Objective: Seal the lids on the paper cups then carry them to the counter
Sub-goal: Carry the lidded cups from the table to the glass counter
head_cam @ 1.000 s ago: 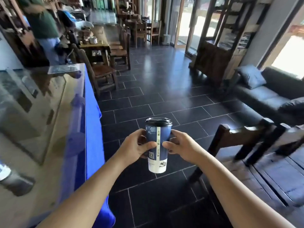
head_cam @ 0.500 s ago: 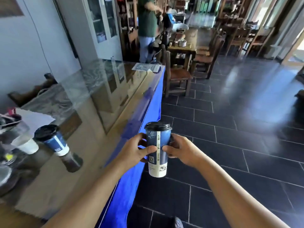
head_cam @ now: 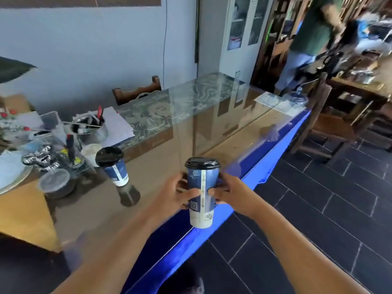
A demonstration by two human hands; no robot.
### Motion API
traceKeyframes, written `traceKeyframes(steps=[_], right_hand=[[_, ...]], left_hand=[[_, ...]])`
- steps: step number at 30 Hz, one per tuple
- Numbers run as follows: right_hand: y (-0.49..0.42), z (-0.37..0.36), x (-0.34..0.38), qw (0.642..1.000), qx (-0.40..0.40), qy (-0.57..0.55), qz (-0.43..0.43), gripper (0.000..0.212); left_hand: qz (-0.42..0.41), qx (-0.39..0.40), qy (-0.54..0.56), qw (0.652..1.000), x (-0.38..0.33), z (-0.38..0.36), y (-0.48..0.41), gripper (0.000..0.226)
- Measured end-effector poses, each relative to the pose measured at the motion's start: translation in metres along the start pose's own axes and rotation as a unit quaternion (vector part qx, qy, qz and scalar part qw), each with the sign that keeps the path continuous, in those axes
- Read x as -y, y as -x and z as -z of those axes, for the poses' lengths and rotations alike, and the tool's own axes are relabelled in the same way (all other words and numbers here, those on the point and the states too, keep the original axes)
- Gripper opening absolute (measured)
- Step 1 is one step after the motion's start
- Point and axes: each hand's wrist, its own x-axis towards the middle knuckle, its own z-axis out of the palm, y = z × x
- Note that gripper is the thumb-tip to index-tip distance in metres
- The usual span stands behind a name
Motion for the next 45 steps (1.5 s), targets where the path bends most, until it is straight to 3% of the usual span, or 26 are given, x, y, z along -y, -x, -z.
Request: traceKeyframes(steps=[4,12,19,27,33,38,45], right_hand=[[-0.08,0.004,-0.001,0.998,0.065,0.004,0.002,0.033],[-0.238,0.012,0.012,0.985,0.151,0.08,-0.01,0.035],[-0.322,0.006,0.03,0.96,0.19,0.203,0.047,0.044],[-0.374,-0.005,0.023,0.938,0.206,0.264,0.09,0.053],[-0.391,-0.011,0.018,0.941,0.203,0.249,0.107,0.055],[-0.397,-0.01,0.009,0.943,0.193,0.248,0.11,0.058],[-0.402,-0.014,0.001,0.947,0.191,0.235,0.104,0.06]], left_hand=[[0.013,-0.045,-0.009,0.999,0.015,0.033,-0.049,0.034],[0.056,-0.141,-0.012,0.988,0.055,0.094,-0.161,0.037],[0.078,-0.195,-0.063,0.976,0.069,0.132,-0.204,0.048],[0.095,-0.242,-0.105,0.96,0.079,0.145,-0.226,0.065],[0.1,-0.276,-0.136,0.946,0.09,0.152,-0.24,0.069],[0.077,-0.256,-0.217,0.939,0.093,0.151,-0.25,0.077],[0.074,-0.279,-0.229,0.93,0.106,0.144,-0.255,0.076]])
